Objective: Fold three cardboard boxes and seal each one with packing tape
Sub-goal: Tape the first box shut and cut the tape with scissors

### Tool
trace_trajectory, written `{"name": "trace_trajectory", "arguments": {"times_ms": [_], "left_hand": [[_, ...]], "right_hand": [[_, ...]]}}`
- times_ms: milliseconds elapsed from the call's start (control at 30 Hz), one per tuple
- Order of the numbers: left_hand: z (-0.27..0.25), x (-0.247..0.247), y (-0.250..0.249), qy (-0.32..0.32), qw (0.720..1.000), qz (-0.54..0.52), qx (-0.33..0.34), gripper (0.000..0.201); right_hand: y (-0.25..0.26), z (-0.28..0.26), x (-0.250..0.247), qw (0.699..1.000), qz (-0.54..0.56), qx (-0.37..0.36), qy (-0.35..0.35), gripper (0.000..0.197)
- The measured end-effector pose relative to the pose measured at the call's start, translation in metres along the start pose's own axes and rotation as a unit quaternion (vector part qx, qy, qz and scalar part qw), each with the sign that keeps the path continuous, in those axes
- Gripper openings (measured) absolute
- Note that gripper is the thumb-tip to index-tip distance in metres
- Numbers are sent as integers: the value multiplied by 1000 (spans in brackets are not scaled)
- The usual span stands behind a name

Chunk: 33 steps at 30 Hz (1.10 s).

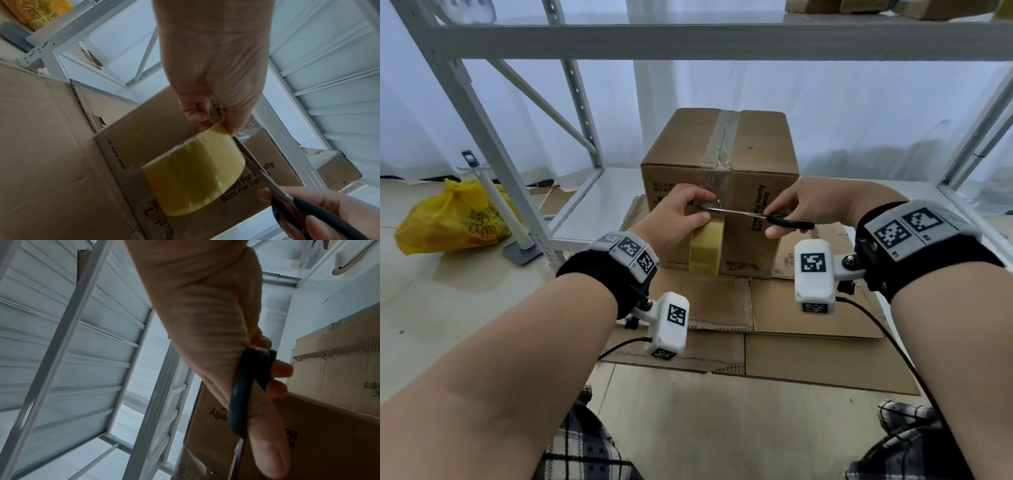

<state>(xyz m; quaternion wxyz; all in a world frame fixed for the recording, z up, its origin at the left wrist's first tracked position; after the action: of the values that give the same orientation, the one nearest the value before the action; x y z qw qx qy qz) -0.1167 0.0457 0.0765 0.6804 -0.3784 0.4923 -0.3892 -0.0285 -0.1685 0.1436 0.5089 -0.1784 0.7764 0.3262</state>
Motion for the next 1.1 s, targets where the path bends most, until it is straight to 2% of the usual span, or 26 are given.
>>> {"name": "trace_trajectory", "arguments": {"times_ms": [200, 300, 400, 567, 667, 767, 833, 967, 1100], "left_hand": [[0, 1, 1, -10, 1000, 7, 1, 32], [-1, 2, 0, 2, 1000, 13, -12, 41], [-3, 5, -2, 5, 999, 24, -27, 49], [-5, 9, -4, -12, 999, 9, -43, 47], [-5, 11, -2, -20, 996, -11, -86, 49], [-10, 13, 3, 12, 991, -13, -136, 51], [-11, 13, -1, 28, 991, -44, -125, 44], [1, 13, -25, 3, 990, -118, -73, 40], [10, 17, -16, -19, 984, -139, -111, 41]], "right_hand": [[-3, 2, 2, 1000, -5, -2, -10, 35], [-7, 2, 4, 1000, -4, 1, -10, 35], [-12, 4, 11, 999, -30, 8, 5, 36], [-25, 7, 20, 998, -42, 34, 33, 43], [-40, 3, 24, 996, -53, 49, 52, 43], [-59, 0, 39, 991, -79, 75, 74, 45], [-73, -2, 50, 988, -91, 93, 85, 46], [-89, -7, 62, 987, -55, 106, 103, 43], [-96, -5, 70, 986, -47, 115, 110, 40]]}}
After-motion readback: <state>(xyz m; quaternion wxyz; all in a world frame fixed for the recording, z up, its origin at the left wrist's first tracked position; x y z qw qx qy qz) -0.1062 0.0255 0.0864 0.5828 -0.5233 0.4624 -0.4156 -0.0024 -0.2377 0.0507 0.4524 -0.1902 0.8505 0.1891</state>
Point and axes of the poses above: each hand's wrist, its own z-axis towards the middle knuckle, its own x-axis out of the palm, y = z × x, the point moved 1 cm from there along z, towards the middle knuckle, and after that the axes turned 13 degrees about -z, right-handed, at the moved point
